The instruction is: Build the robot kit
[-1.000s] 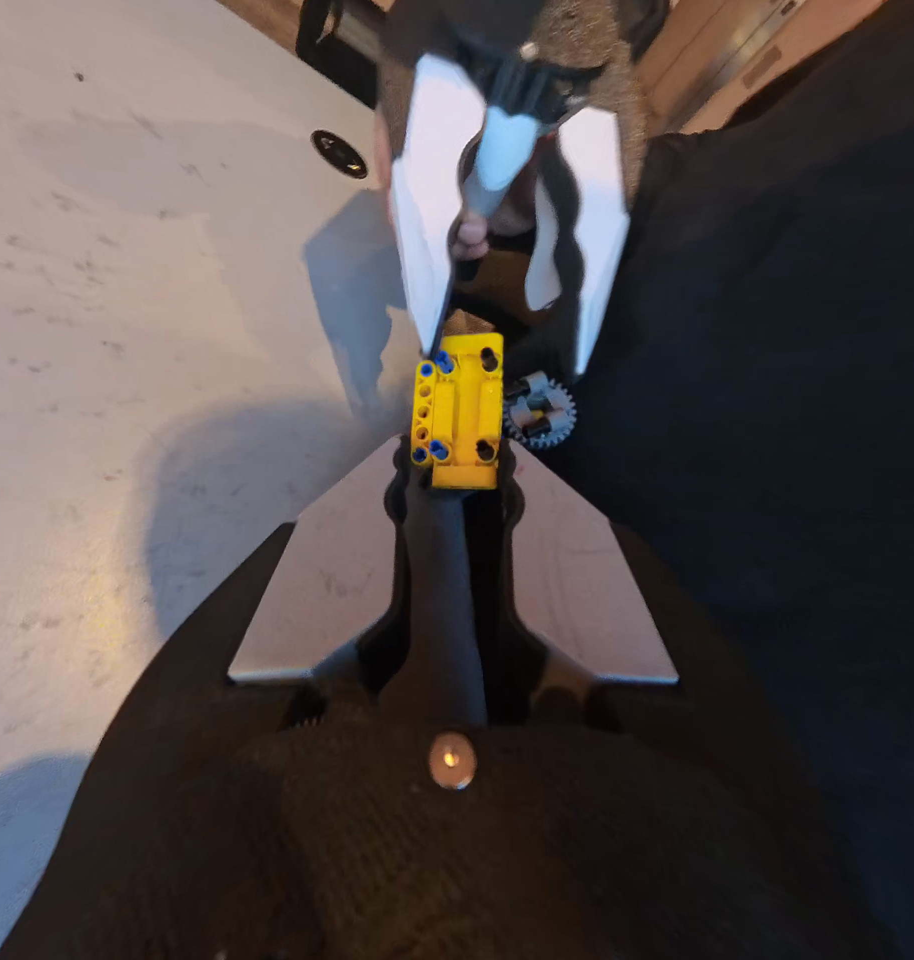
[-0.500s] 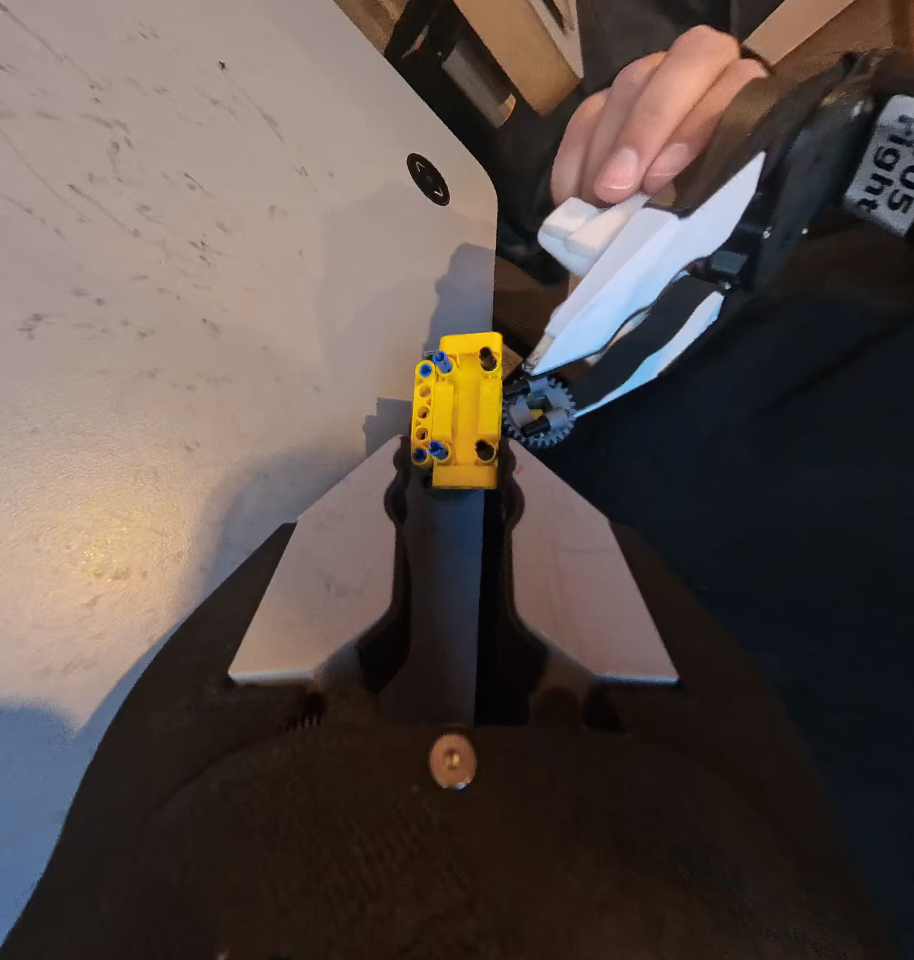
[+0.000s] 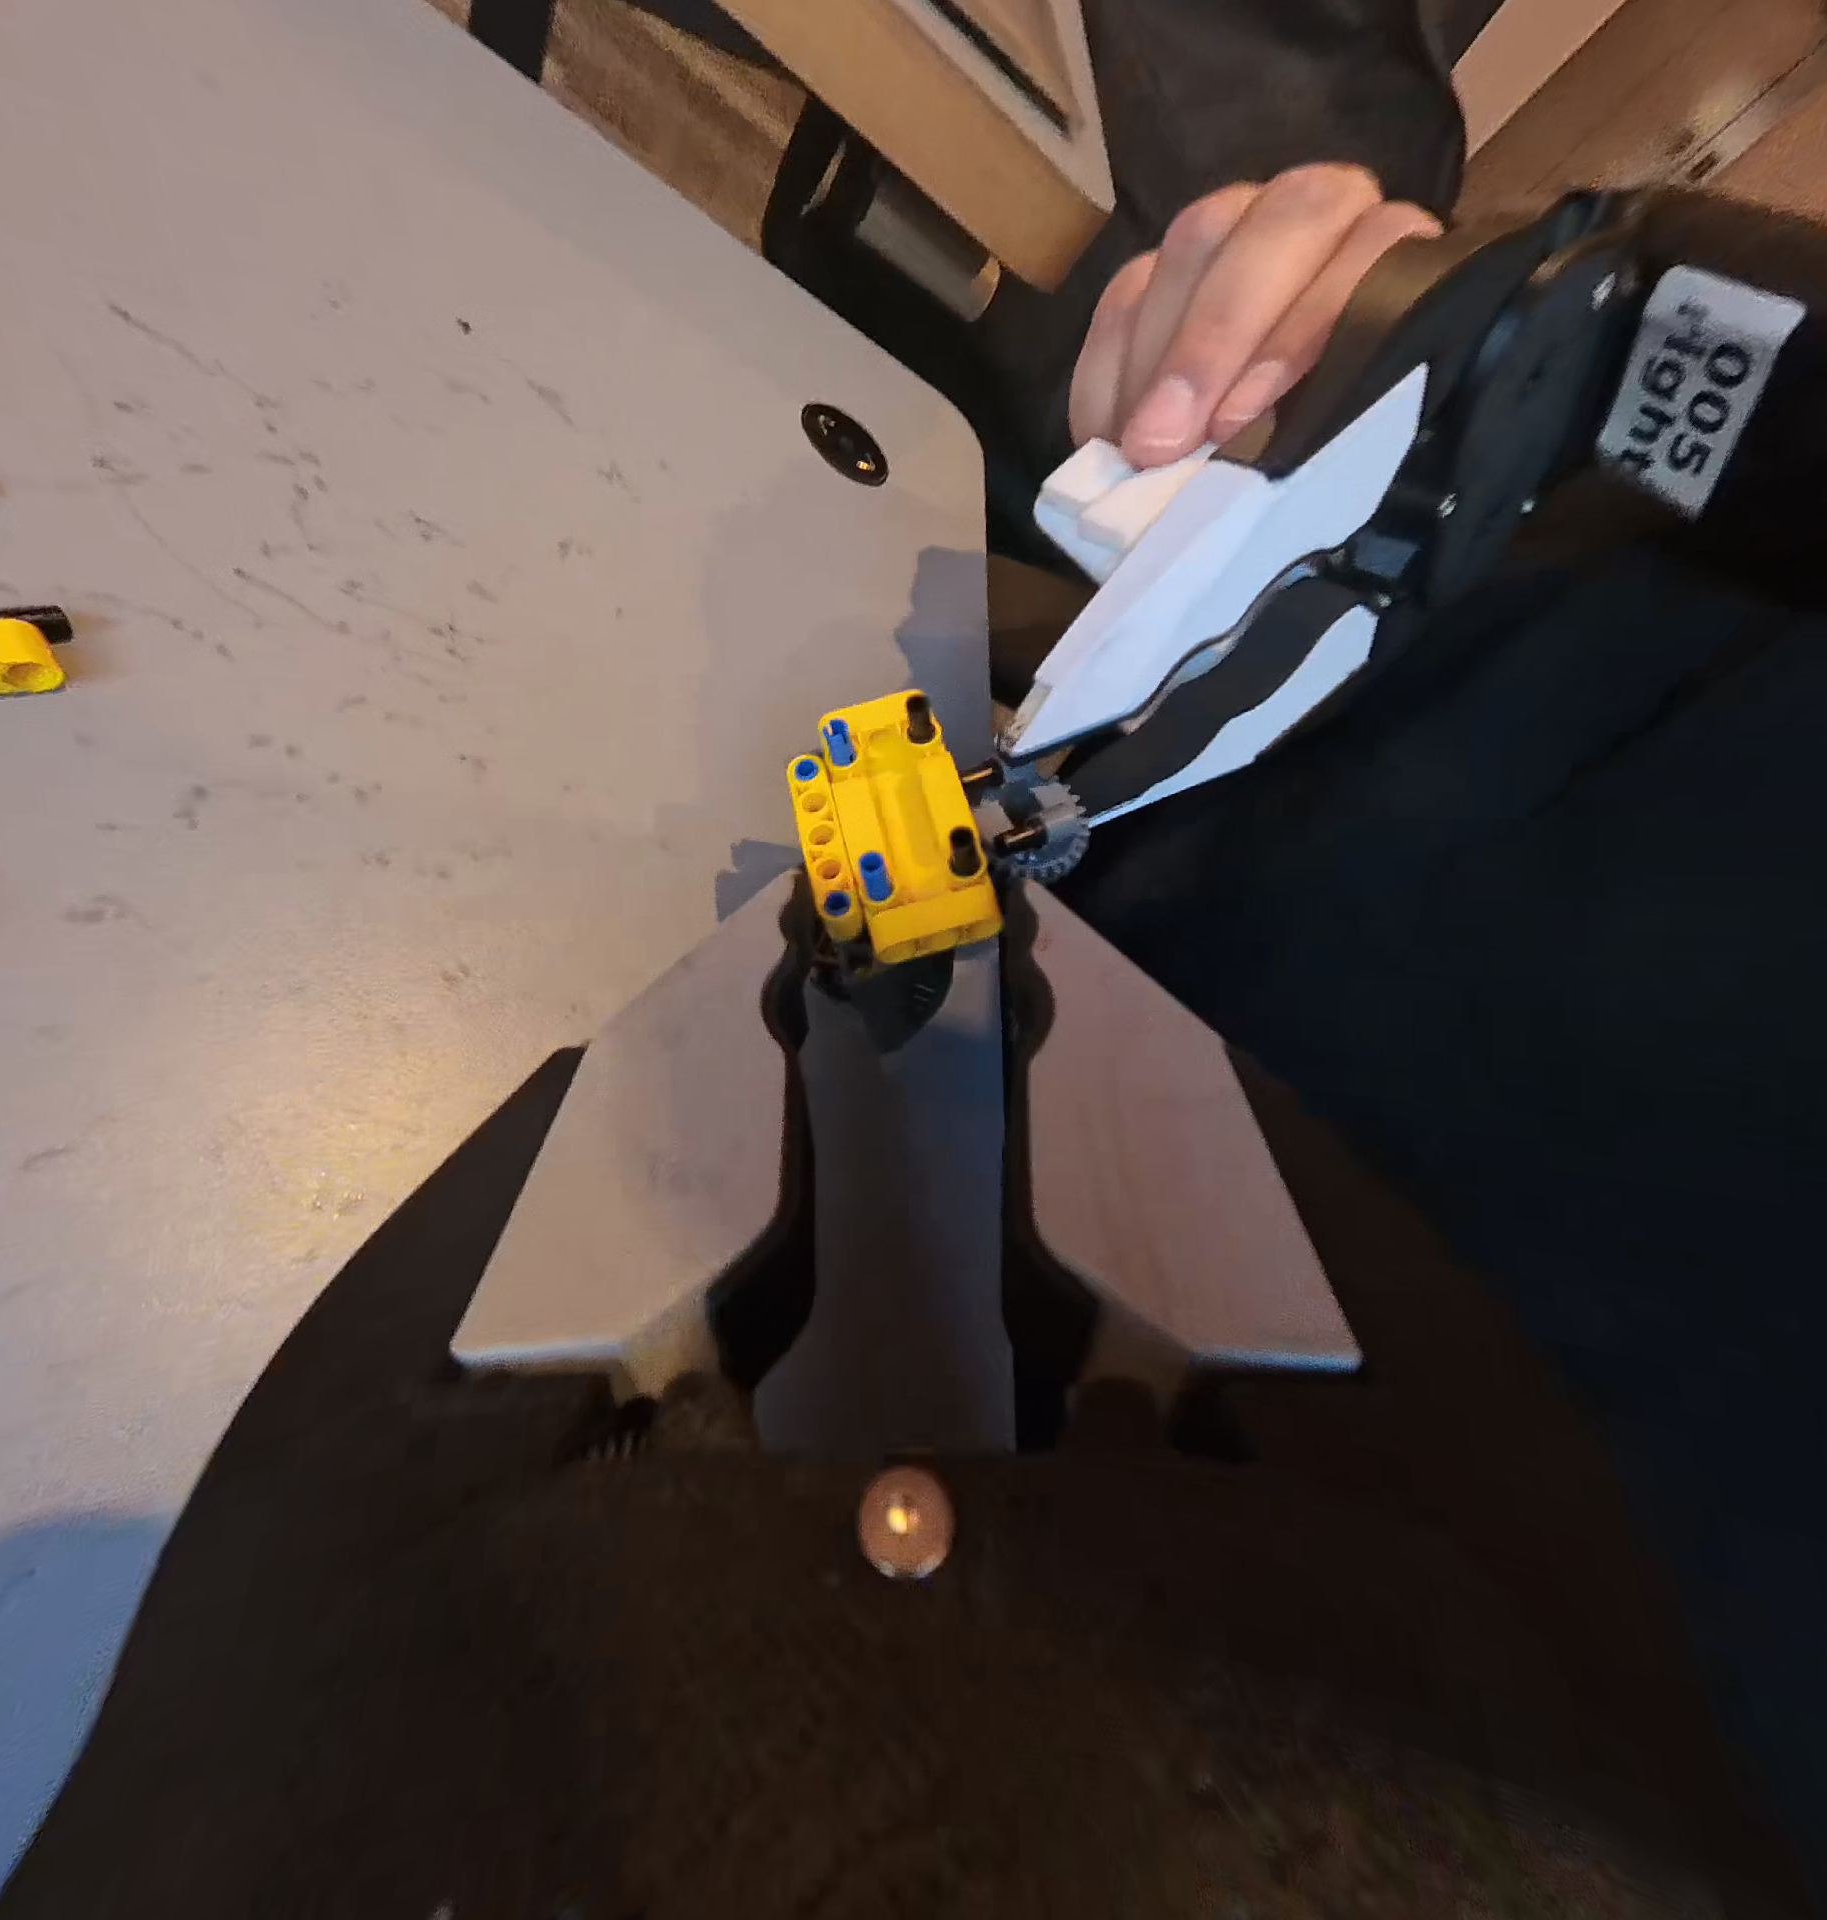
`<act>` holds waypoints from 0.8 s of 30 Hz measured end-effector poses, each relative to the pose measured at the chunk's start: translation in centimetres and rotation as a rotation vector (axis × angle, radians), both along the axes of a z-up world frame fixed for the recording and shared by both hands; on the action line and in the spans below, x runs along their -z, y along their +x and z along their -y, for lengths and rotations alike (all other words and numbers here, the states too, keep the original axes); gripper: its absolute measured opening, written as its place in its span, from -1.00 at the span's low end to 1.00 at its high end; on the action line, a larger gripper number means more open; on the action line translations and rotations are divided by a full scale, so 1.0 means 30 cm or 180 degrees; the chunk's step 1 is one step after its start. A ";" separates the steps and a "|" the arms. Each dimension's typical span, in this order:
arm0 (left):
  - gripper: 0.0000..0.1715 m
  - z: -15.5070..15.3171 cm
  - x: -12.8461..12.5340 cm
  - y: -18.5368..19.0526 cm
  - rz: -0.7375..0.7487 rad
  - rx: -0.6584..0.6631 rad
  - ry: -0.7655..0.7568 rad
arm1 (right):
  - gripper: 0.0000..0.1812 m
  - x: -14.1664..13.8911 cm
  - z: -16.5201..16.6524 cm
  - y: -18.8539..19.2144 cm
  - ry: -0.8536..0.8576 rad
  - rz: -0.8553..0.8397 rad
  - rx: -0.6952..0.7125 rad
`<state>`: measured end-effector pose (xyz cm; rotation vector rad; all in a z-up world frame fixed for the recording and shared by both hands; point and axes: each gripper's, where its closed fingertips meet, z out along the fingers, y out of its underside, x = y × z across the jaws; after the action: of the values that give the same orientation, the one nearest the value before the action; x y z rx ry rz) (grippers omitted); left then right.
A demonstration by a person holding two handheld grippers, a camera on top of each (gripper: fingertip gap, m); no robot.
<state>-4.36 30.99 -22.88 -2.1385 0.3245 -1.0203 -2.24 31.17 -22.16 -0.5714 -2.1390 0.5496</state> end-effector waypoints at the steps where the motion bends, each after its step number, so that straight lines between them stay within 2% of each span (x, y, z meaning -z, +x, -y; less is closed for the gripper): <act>1: -0.60 -0.005 -0.002 -0.002 0.0056 -0.0020 0.0035 | -0.77 0.002 -0.003 -0.001 -0.0017 -0.0023 0.0019; 10: -0.61 -0.089 0.002 -0.022 -0.0236 -0.0453 0.0201 | -0.78 0.008 -0.069 -0.023 0.0193 -0.0224 0.0319; 17: -0.63 -0.111 0.008 -0.033 -0.0537 -0.0566 0.0225 | -0.79 0.003 -0.094 -0.020 0.0306 -0.0371 0.0459; 24: -0.62 -0.118 0.014 -0.024 -0.0743 -0.0502 0.0120 | -0.89 0.006 -0.096 -0.017 0.0612 -0.0430 0.0342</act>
<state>-5.07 34.53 -23.30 -2.2135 0.2780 -0.6722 -2.75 34.04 -22.34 -0.5231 -1.9932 0.3099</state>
